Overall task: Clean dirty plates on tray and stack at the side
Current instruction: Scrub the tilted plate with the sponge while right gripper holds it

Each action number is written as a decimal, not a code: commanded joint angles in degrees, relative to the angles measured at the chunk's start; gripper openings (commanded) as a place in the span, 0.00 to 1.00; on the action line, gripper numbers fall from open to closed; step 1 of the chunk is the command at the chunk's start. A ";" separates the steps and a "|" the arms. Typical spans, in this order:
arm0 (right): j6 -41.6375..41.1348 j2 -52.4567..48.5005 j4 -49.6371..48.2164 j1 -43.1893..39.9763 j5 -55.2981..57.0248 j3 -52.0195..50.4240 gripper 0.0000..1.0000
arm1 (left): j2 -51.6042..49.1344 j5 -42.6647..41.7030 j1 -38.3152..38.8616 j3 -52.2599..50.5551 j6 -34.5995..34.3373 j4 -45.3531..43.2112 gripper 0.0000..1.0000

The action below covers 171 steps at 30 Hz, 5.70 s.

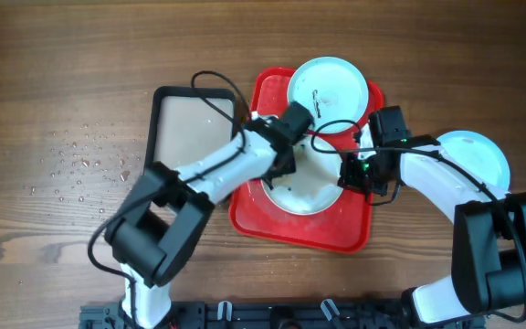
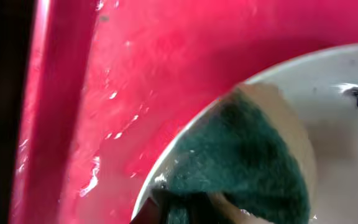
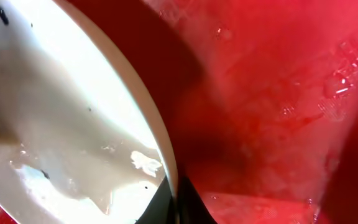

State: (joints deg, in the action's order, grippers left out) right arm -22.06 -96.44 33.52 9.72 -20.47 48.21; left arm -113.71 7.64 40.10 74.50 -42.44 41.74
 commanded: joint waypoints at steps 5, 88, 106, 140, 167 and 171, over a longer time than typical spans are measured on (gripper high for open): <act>-0.46 -1.22 1.49 -0.79 5.53 -0.24 0.04 | -4.42 -28.83 -0.44 -3.26 3.37 -20.87 0.04; 3.89 -1.22 3.21 -0.68 8.11 -0.24 0.04 | -9.81 -15.32 -0.85 8.76 13.22 -14.93 0.04; 3.93 -1.22 3.56 -0.68 8.11 -0.24 0.04 | -10.16 8.44 -3.63 8.76 13.73 -5.01 0.04; -5.11 -1.20 2.43 -0.68 5.86 -0.24 0.04 | -5.64 7.26 1.84 4.79 4.17 11.85 0.04; -5.14 -1.20 2.34 -0.68 5.46 -0.24 0.04 | -5.42 -16.65 2.64 4.09 6.16 5.99 0.04; -5.14 -1.20 2.34 -0.68 5.46 -0.22 0.04 | -4.74 -0.35 0.15 4.11 5.92 10.32 0.04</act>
State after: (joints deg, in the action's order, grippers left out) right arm -27.00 -96.44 35.70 9.19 -18.00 49.04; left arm -117.51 -12.97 43.13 80.05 -37.04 48.80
